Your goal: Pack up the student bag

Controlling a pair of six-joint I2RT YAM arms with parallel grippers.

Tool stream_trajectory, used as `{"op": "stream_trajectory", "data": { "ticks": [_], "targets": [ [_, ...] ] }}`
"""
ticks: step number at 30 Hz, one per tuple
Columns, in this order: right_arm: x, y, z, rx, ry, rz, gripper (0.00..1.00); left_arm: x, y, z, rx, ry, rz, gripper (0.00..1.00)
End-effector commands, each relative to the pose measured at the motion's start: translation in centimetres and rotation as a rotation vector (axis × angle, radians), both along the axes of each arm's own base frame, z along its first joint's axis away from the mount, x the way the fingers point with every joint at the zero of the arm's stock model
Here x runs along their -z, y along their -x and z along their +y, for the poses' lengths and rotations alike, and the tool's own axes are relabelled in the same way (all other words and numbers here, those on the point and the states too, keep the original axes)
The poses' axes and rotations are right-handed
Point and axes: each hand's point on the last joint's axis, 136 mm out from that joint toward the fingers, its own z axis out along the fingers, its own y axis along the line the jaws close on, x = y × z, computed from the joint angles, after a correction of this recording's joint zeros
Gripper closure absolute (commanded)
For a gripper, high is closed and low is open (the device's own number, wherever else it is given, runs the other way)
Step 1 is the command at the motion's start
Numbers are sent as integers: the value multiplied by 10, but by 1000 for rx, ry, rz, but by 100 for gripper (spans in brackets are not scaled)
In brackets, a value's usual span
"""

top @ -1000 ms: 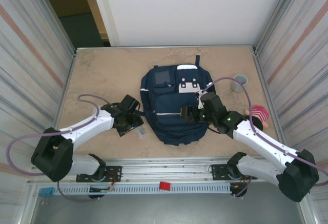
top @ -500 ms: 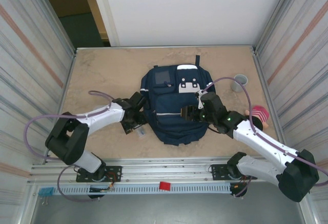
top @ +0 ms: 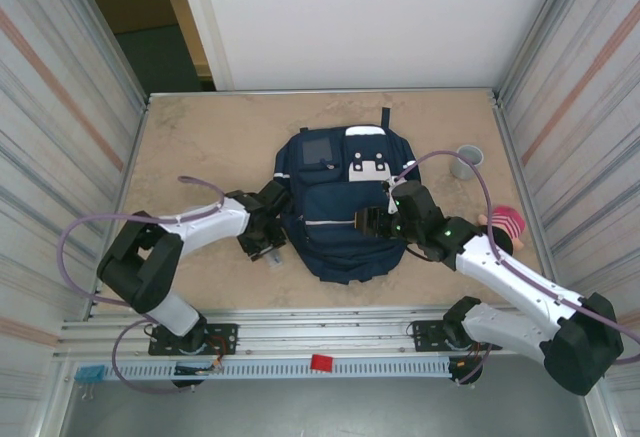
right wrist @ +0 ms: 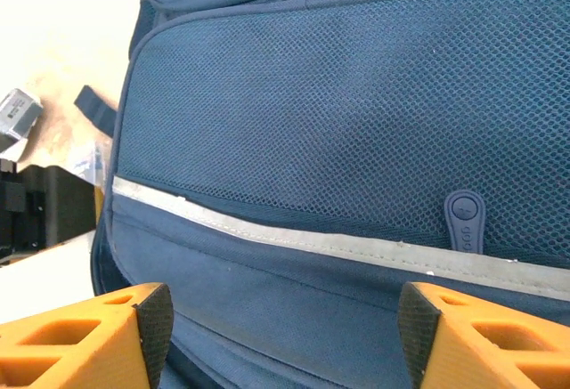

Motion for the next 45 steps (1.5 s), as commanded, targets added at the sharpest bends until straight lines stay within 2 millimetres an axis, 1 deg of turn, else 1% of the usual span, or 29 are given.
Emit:
{"op": "stream_trajectory", "data": {
  "ticks": [1,4,7,11,15,16,17,19,22,25,28,31,34,37,42,45],
  "targets": [
    [-16,2,-3,-11,-2,-62,32,-17,6,9,-50,-1,-37,61],
    [-26,2,-1,-12,-43,-91,32,-33,8,4,-90,71,-84,62],
    [-35,7,11,-44,-122,-92,32,-50,8,-3,-134,173,-145,63],
    [-44,22,44,-130,-237,-85,32,-74,4,-13,-198,333,-237,66],
    [-45,41,81,-220,-289,-68,32,-93,-2,-27,-243,492,-306,66],
    [-37,44,93,-242,-300,-32,31,-97,-4,-30,-250,526,-319,66],
    [-35,47,103,-263,-327,-11,31,-101,-6,-33,-254,555,-330,66],
    [-33,54,124,-308,-379,25,32,-104,-7,-38,-267,601,-337,65],
    [-28,62,150,-356,-389,49,32,-107,-8,-45,-289,671,-338,65],
    [-20,64,166,-371,-355,57,33,-108,-10,-51,-308,733,-339,65],
    [-11,60,174,-347,-368,84,34,-112,-11,-54,-316,771,-346,65],
    [-10,57,181,-340,-409,84,36,-115,-11,-56,-310,782,-350,65],
    [-10,54,185,-336,-414,82,39,-118,-12,-58,-311,807,-353,65],
    [-10,50,186,-324,-410,69,42,-119,-13,-60,-313,824,-353,65],
    [-16,39,181,-276,-405,22,48,-120,-14,-63,-311,849,-351,65],
    [-16,34,180,-254,-400,12,52,-123,-14,-68,-298,868,-348,64]
  ]
}}
